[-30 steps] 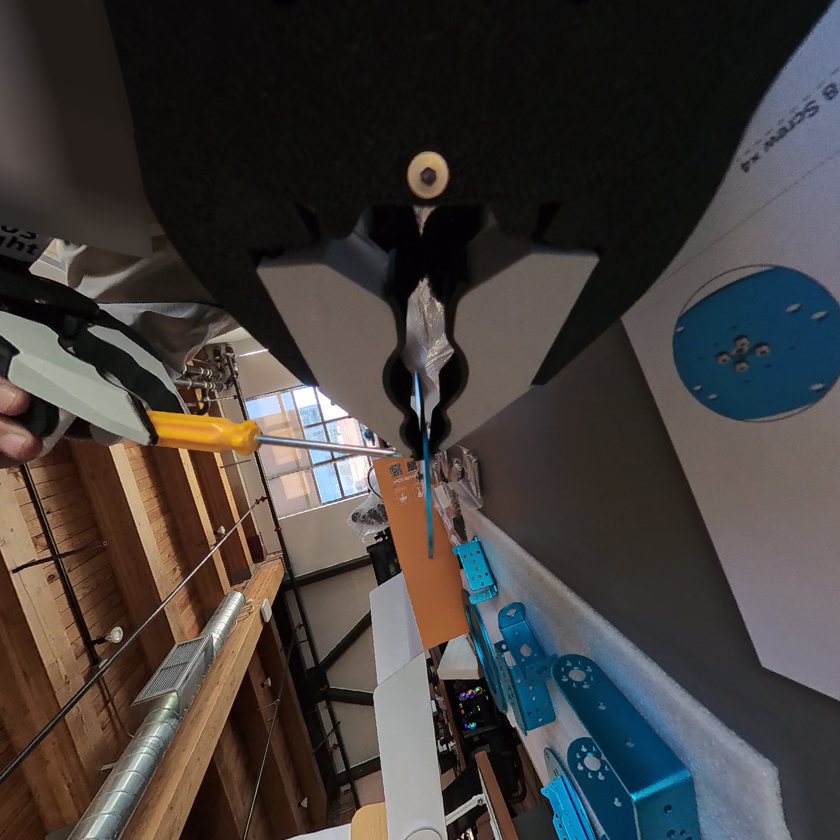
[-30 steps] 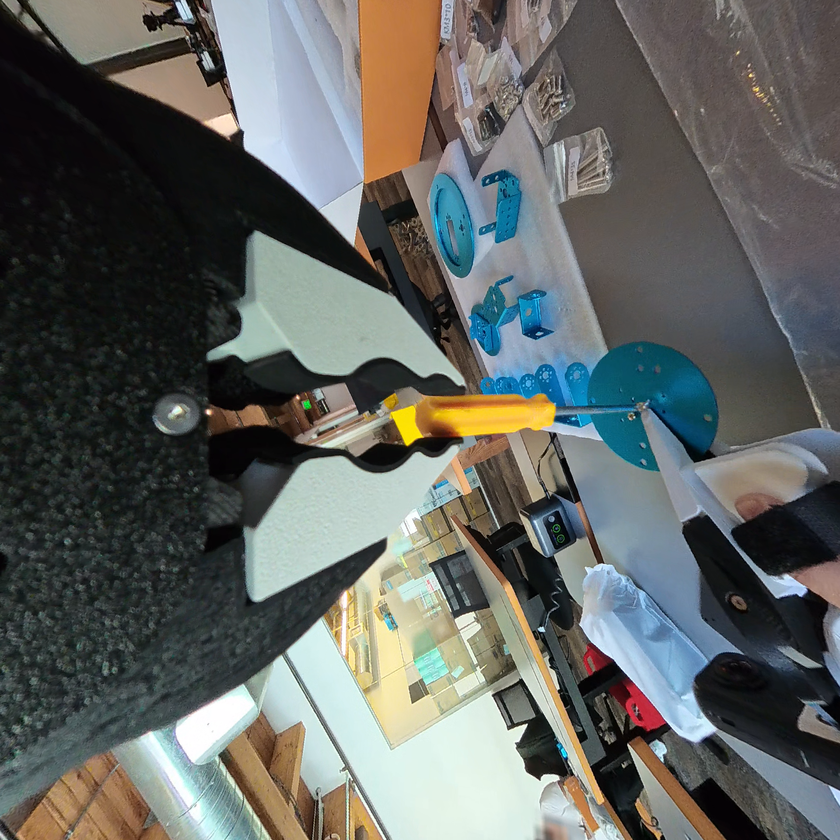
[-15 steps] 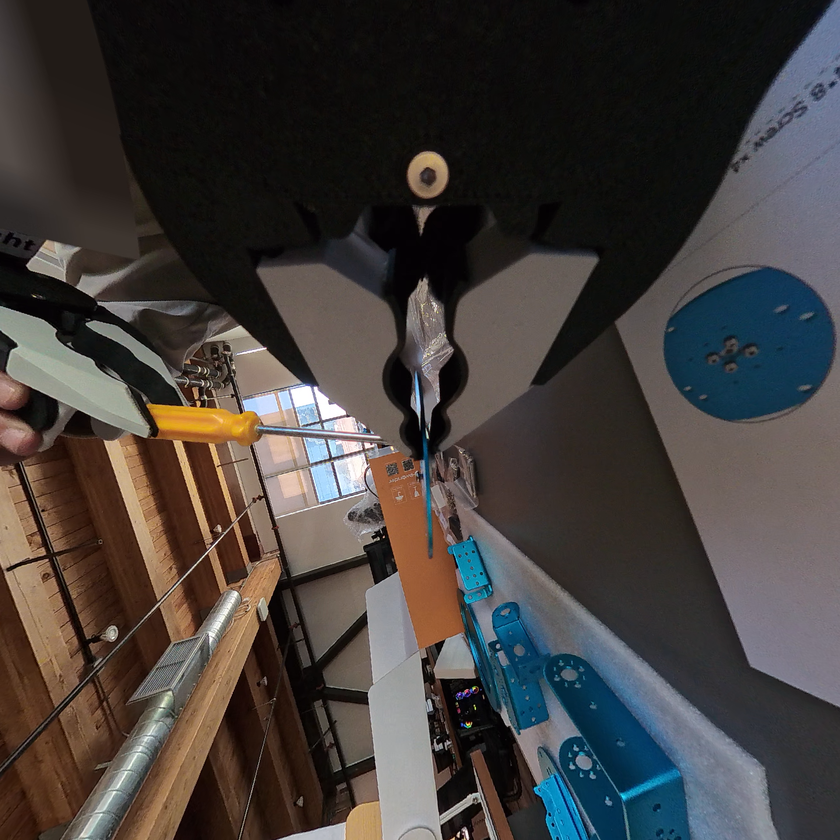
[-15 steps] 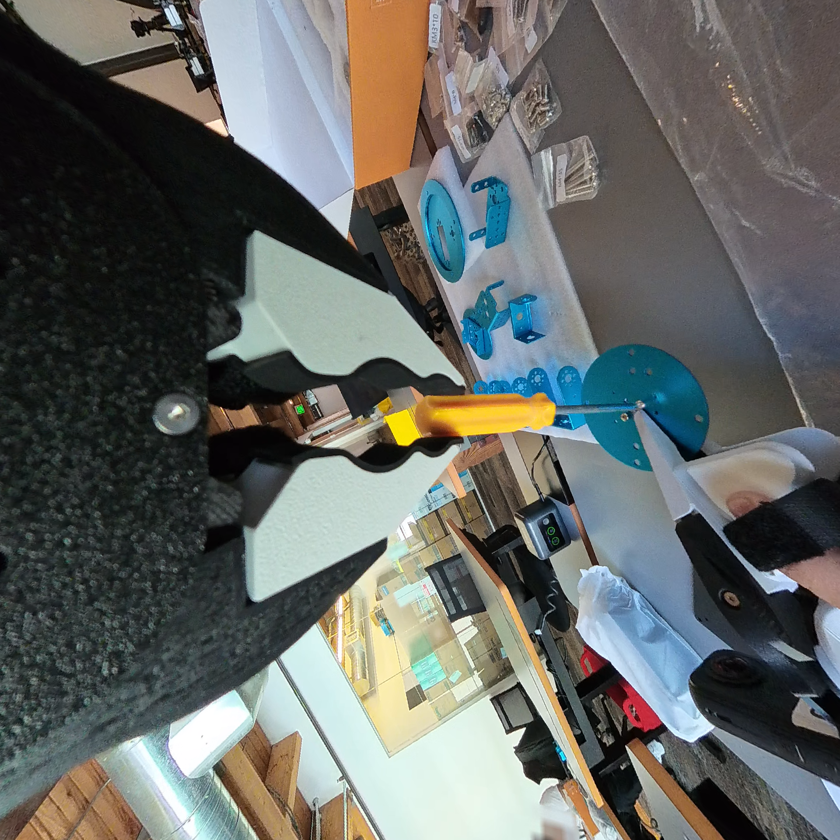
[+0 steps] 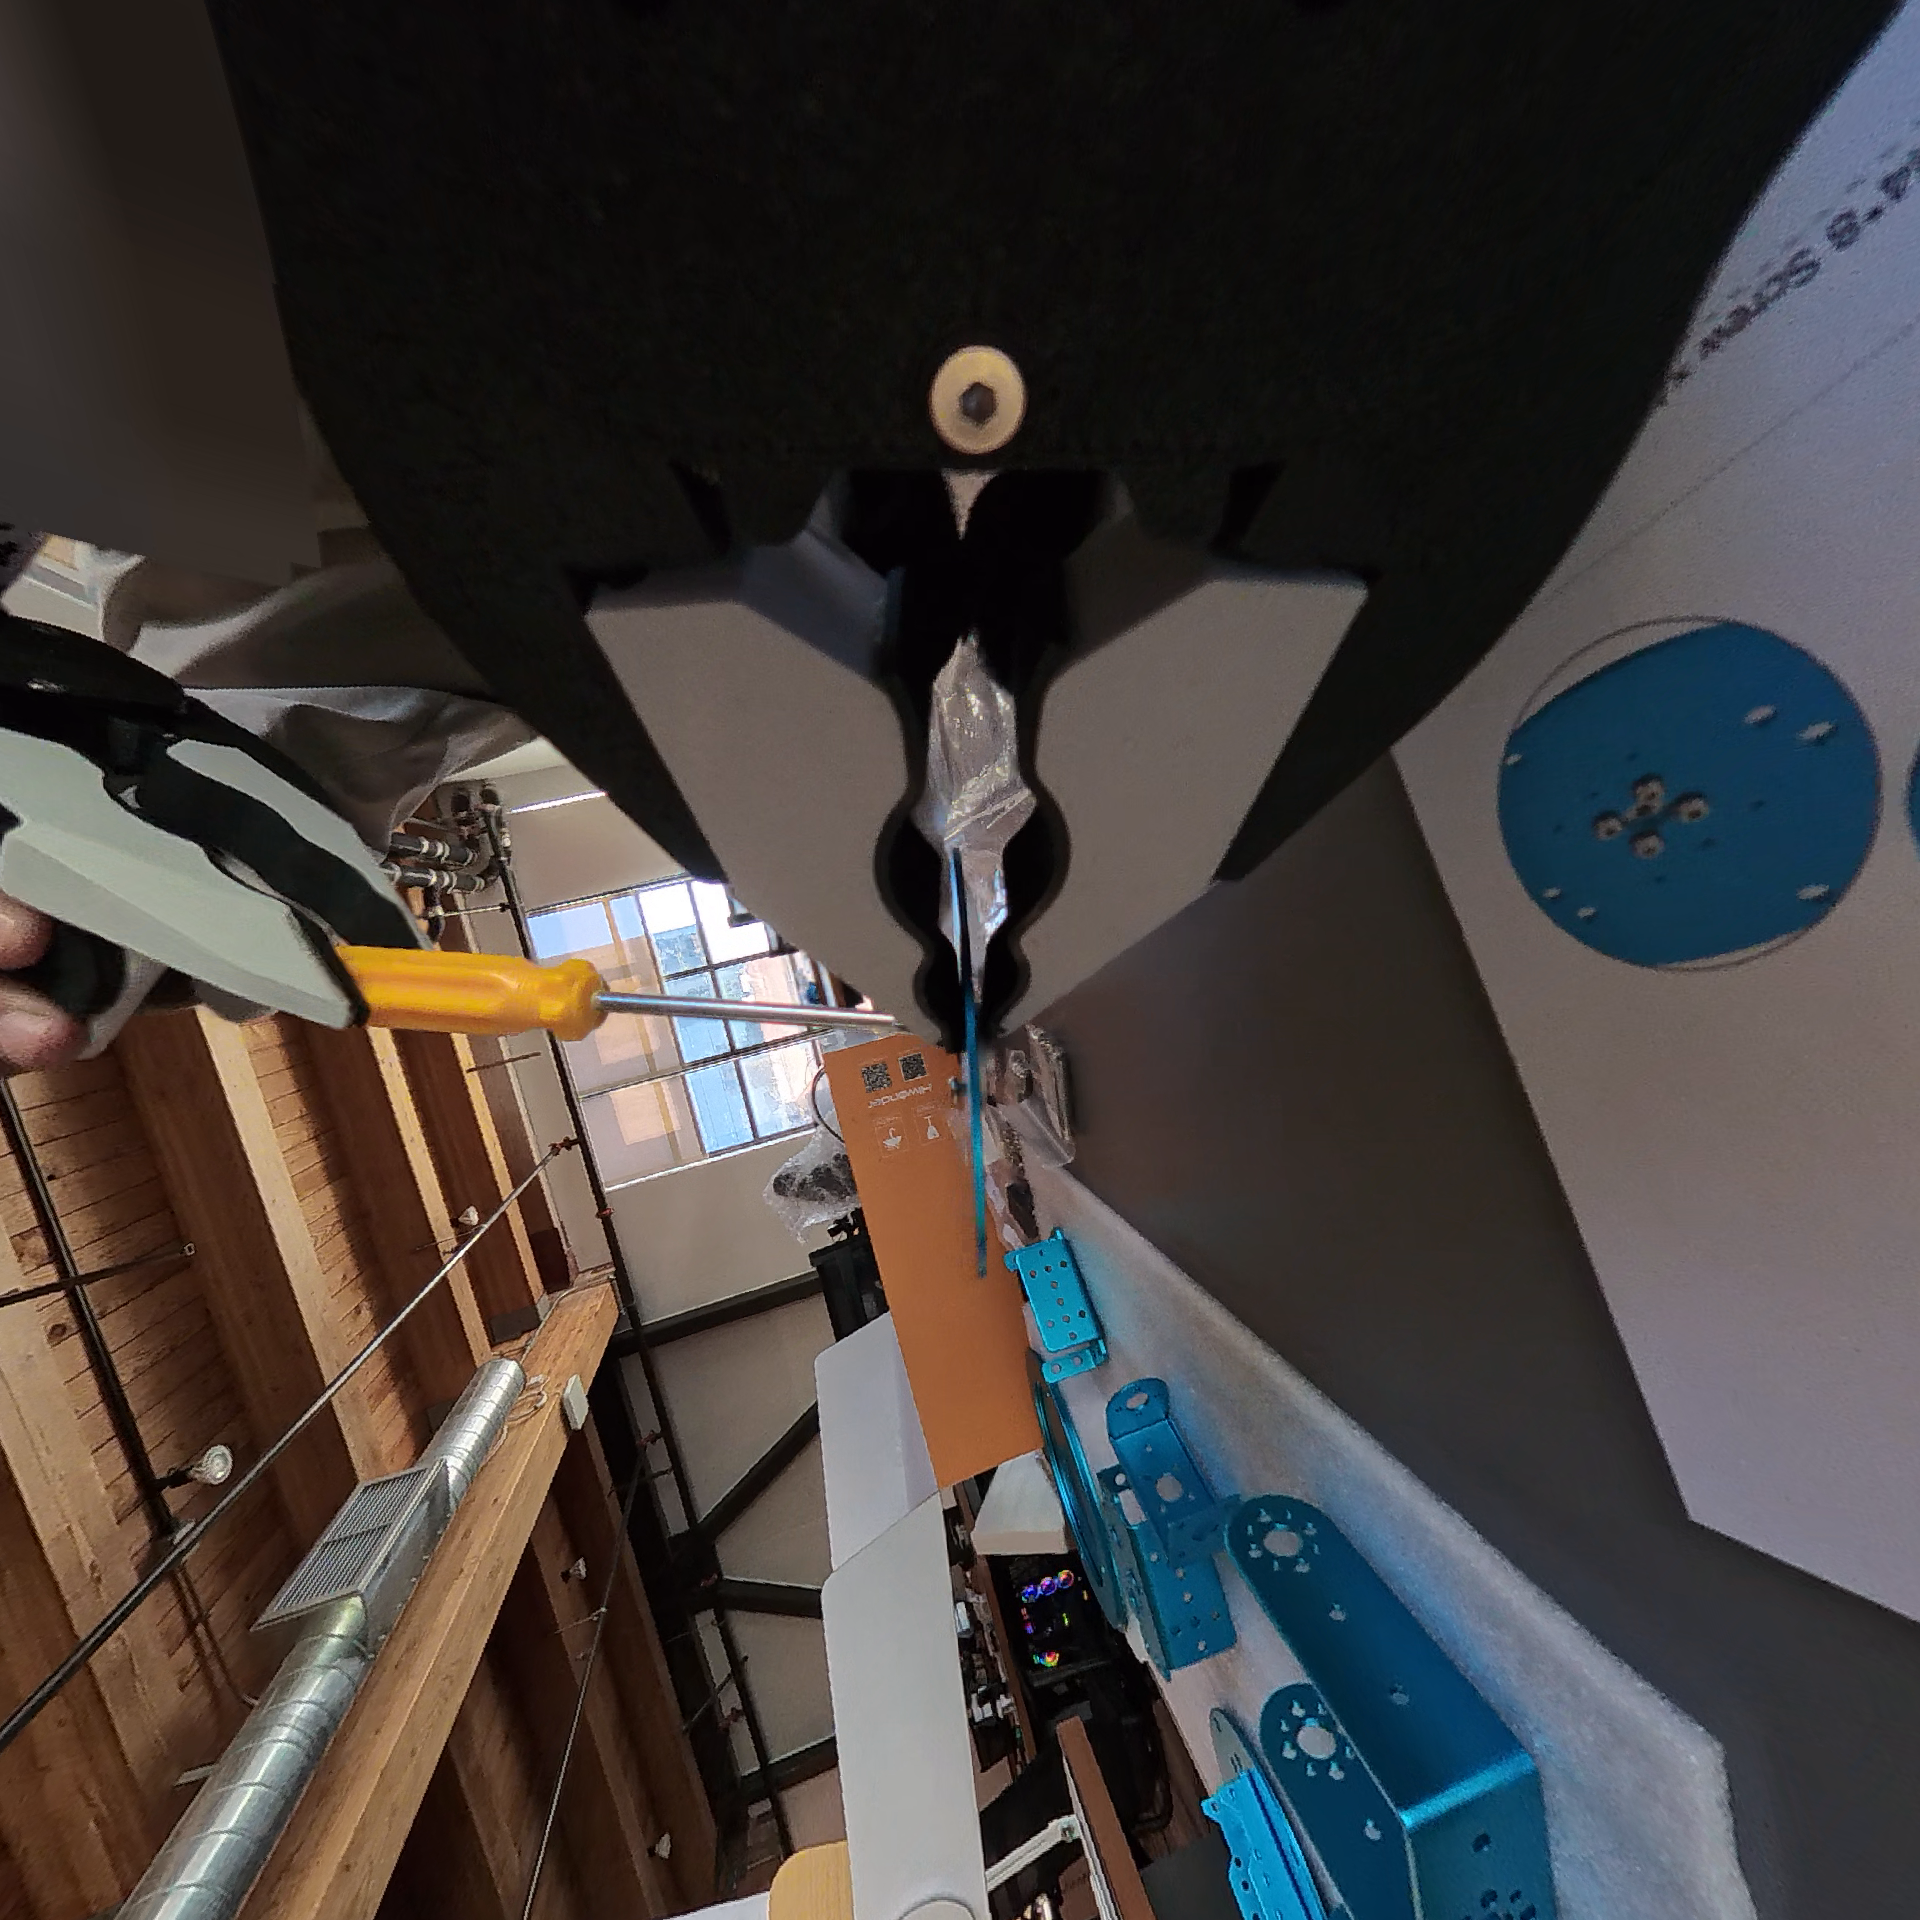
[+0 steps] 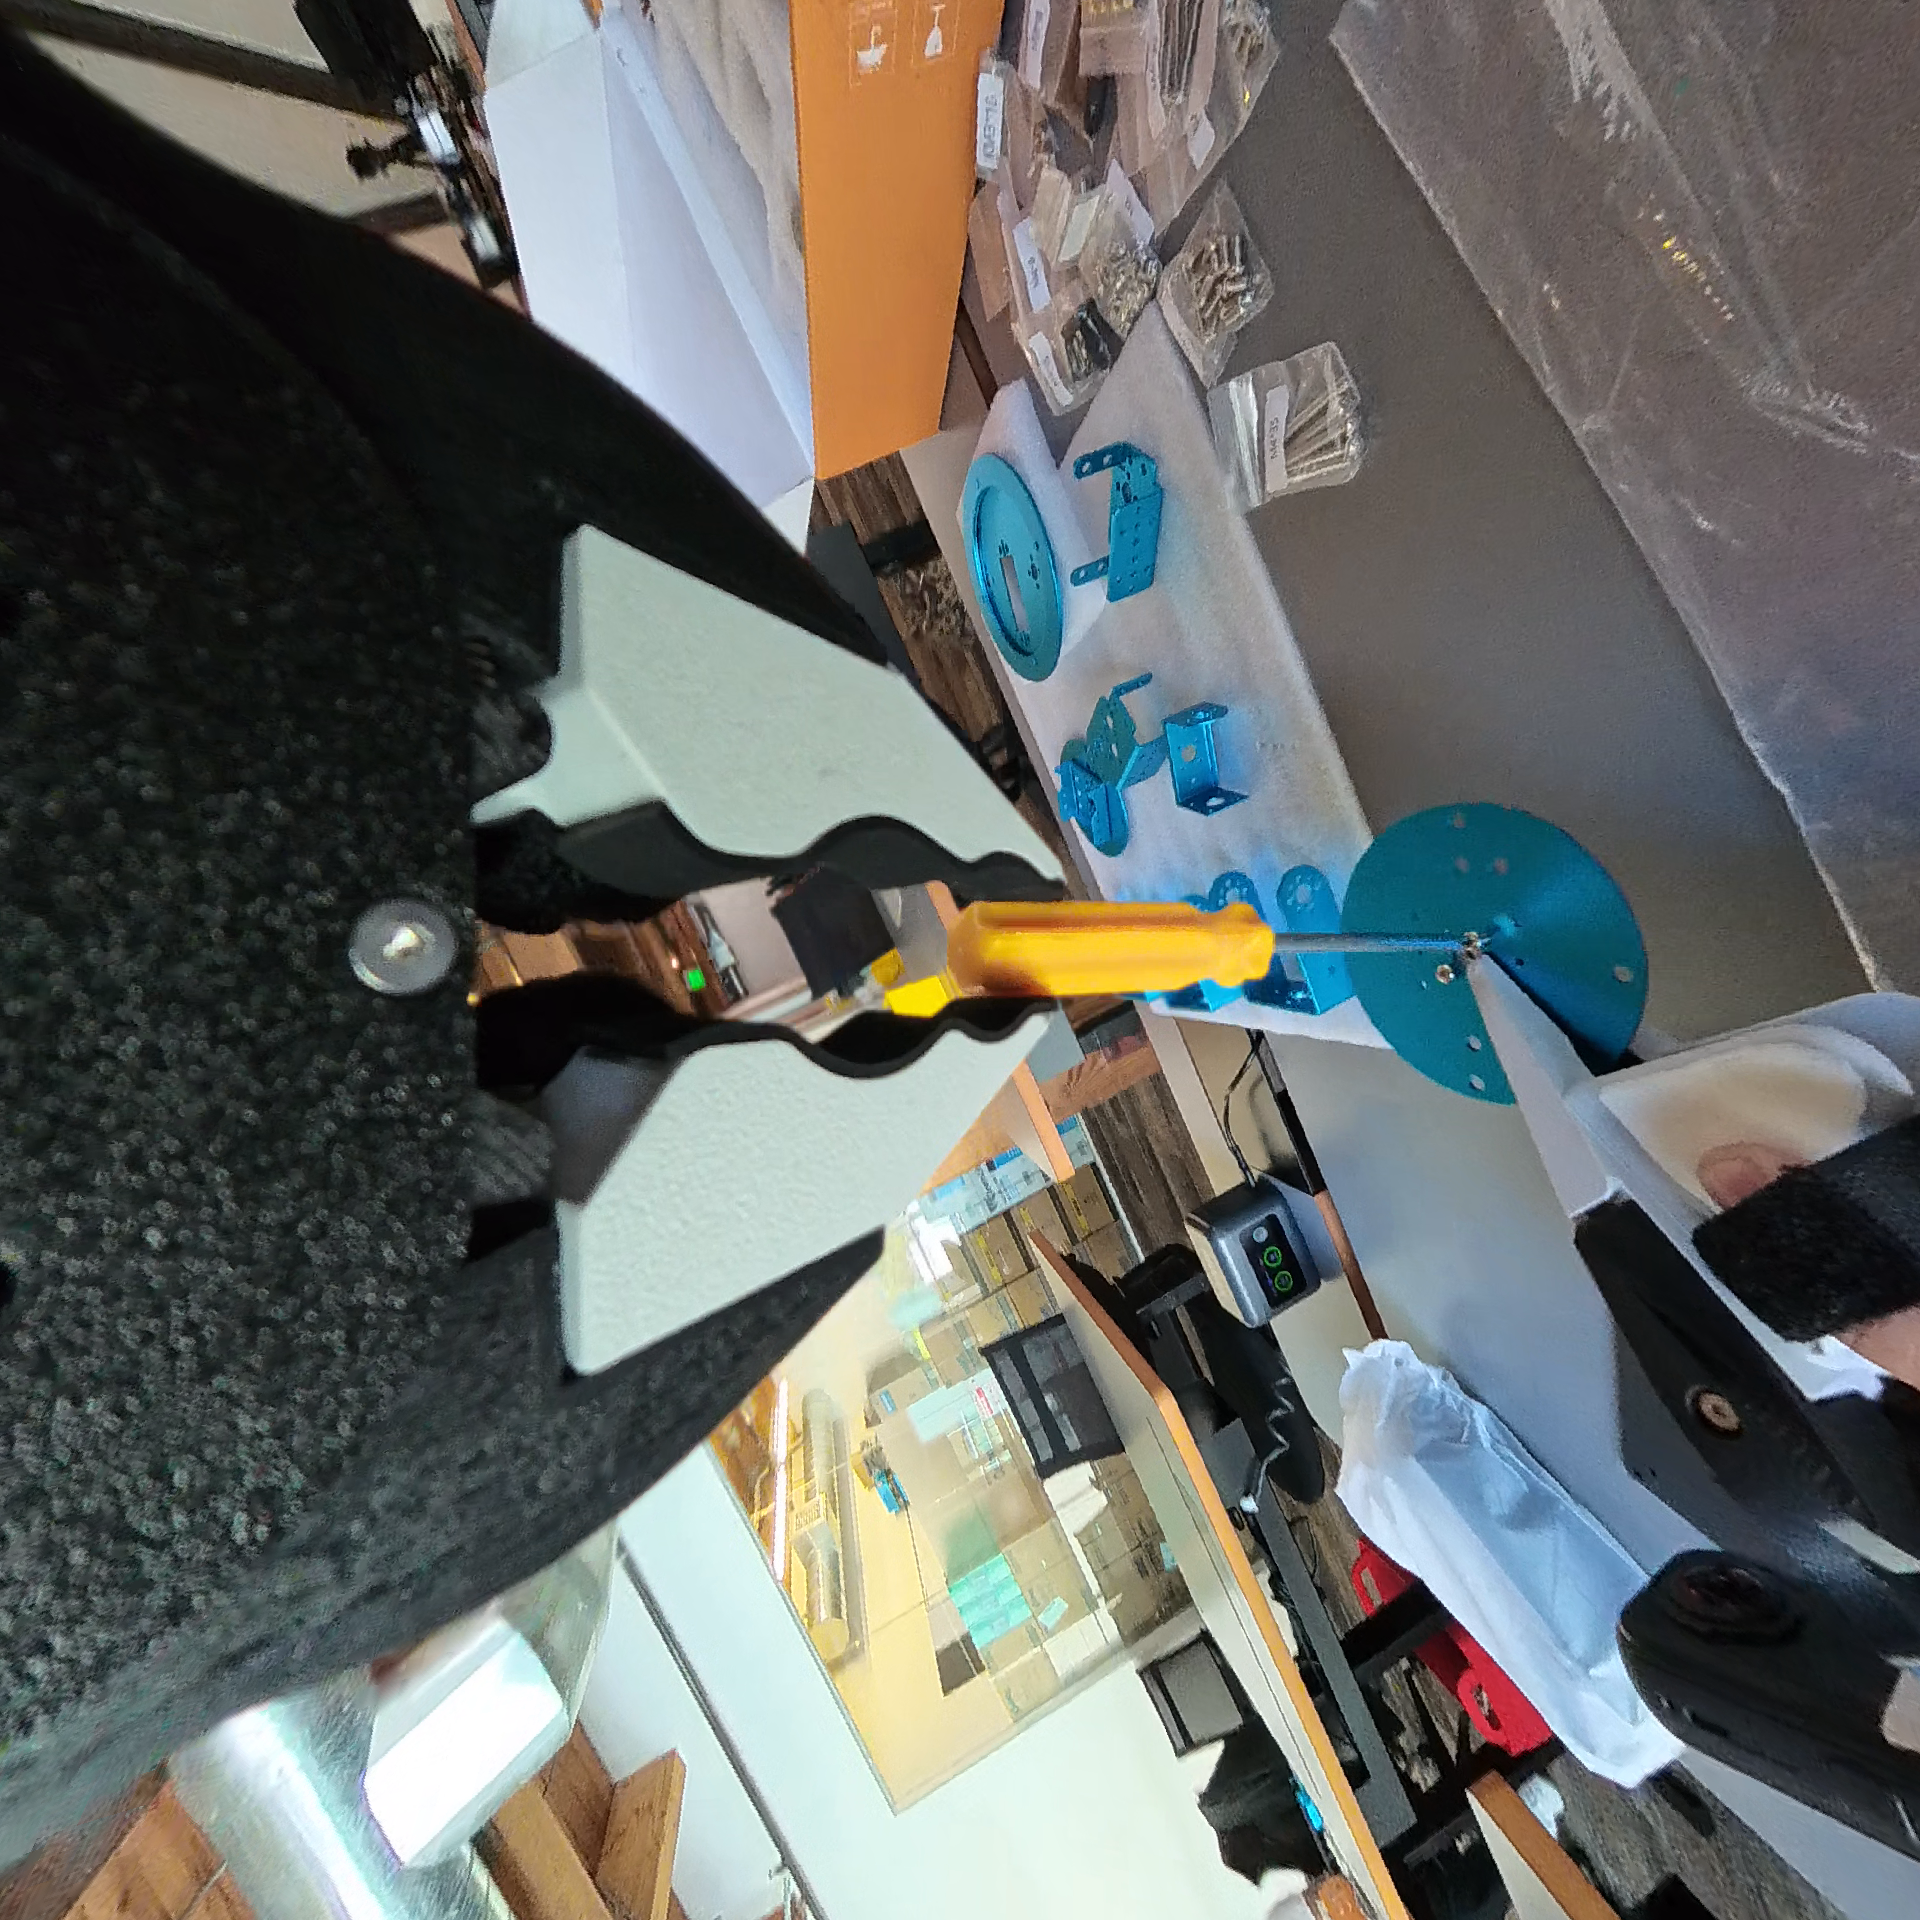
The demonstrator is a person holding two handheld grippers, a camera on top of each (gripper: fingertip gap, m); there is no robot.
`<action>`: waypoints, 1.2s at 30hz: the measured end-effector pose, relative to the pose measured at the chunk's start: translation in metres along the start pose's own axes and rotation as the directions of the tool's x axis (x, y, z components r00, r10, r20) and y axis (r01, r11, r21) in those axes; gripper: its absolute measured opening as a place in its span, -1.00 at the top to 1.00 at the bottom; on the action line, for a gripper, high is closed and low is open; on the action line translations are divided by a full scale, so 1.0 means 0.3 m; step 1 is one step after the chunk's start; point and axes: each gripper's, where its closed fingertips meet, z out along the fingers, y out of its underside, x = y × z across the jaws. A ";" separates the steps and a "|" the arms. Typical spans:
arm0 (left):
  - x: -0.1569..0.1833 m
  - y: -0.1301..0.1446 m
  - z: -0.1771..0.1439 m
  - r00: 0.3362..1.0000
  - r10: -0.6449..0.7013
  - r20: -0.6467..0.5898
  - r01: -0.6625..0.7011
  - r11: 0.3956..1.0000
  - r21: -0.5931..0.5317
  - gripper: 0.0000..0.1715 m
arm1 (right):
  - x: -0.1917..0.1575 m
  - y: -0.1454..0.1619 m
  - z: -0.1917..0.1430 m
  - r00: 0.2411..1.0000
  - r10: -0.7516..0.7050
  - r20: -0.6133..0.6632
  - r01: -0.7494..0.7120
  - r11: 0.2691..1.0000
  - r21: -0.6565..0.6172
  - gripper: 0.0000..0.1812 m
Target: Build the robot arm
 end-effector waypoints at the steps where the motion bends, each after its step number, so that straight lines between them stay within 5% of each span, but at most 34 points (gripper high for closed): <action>1: 0.000 0.002 0.001 1.000 0.013 0.007 -0.013 1.000 -0.003 0.97 | -0.001 0.000 0.001 1.000 0.014 0.011 -0.014 1.000 0.004 0.81; 8: 0.005 -0.001 -0.002 0.999 0.036 0.017 -0.036 0.999 0.006 0.97 | -0.021 0.028 0.019 0.932 0.302 0.199 -0.306 0.952 -0.009 0.82; 15: -0.010 -0.017 -0.013 0.996 0.062 0.061 -0.063 0.998 0.026 0.96 | -0.050 0.032 0.045 0.759 0.569 0.316 -0.565 0.817 -0.116 0.81; 26: -0.028 -0.029 -0.028 0.968 0.174 0.180 -0.183 0.982 0.037 0.96 | -0.021 -0.035 0.032 0.229 0.850 0.475 -0.875 0.393 -0.283 0.82; 32: -0.049 -0.049 -0.044 0.937 0.233 0.260 -0.251 0.967 0.039 0.96 | 0.001 -0.073 0.043 0.256 0.883 0.394 -0.881 0.381 -0.282 0.82; 36: -0.053 -0.064 -0.053 0.908 0.288 0.303 -0.313 0.949 0.036 0.96 | -0.010 -0.080 0.055 0.172 0.906 0.388 -0.934 0.275 -0.228 0.82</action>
